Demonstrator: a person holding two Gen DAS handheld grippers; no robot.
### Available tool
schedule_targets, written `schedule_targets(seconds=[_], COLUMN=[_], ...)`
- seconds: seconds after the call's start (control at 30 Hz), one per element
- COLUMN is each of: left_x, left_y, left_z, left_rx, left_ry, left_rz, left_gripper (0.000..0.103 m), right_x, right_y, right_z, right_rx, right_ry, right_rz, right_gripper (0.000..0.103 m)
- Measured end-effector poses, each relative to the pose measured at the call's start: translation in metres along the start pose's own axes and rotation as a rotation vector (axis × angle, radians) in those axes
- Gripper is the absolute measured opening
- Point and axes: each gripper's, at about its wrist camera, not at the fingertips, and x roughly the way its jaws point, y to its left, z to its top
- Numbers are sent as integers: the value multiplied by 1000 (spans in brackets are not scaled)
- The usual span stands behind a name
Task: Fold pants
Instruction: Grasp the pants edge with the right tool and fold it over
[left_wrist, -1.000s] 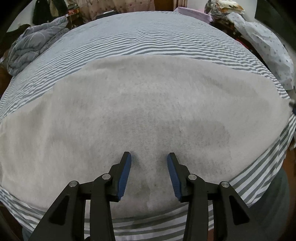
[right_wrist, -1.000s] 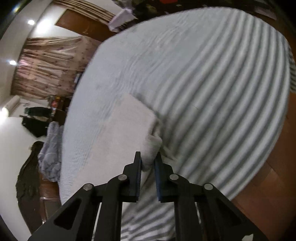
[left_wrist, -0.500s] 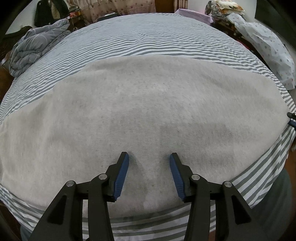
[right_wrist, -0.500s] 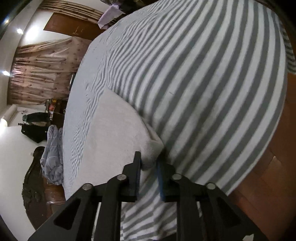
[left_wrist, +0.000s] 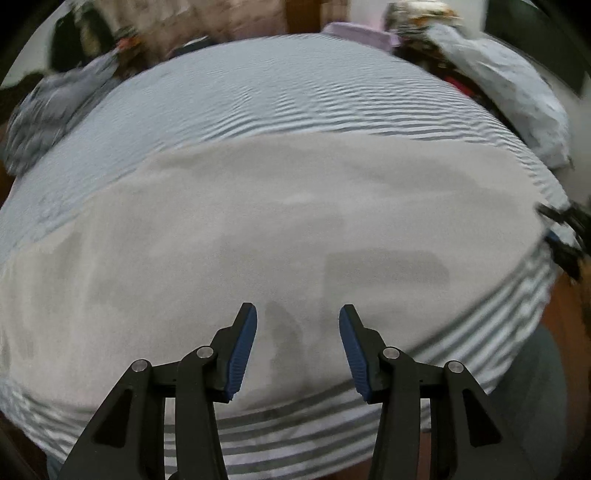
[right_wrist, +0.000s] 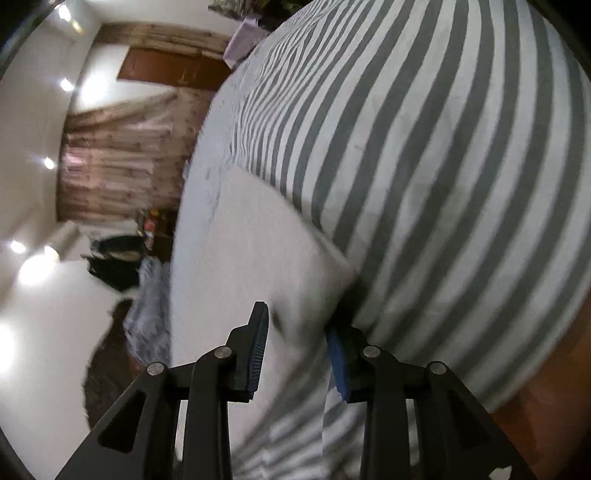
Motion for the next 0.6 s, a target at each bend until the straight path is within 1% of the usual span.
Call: schedule_targets(seconds=[0.03,0.07,0.17,0.23,0.3,0.37,0.47,0.5,0.6], left_x=[-1,-1,8,14,23,33,55,58,59], left_y=[-10,-19,-51,-68,-83,-90,-90,-90,-99], left_z=[3,6,19,28,39,48,50,50,44], left_rx=[22,36,82,105,119,108,80,89,166], left_ry=[-4,-6,6,4,5,15,65,58,21], left_rz=[-21,-46,-118,-151,-179,-191,-189,-187,-147], left_gripper=[48,48,48,48,48,48,48,48,49], right_x=[-1,-1,-2,-1,1,0,-3,-3,-3], right_y=[0,2,8,20,35,43,57,60,78], right_z=[1,2,1,-1,-2,0,2,2,2], right_rx=[3,-7,-21,-52,-72,-83,-99,-103,-130], right_ry=[-11,-17,-11,-13,-16,-13,-8,-7,1], right_rz=[9,7,-5,-35,-39,-30,-17,-16,-6], right_gripper=[21,18,16,16,16,16,15,15,15])
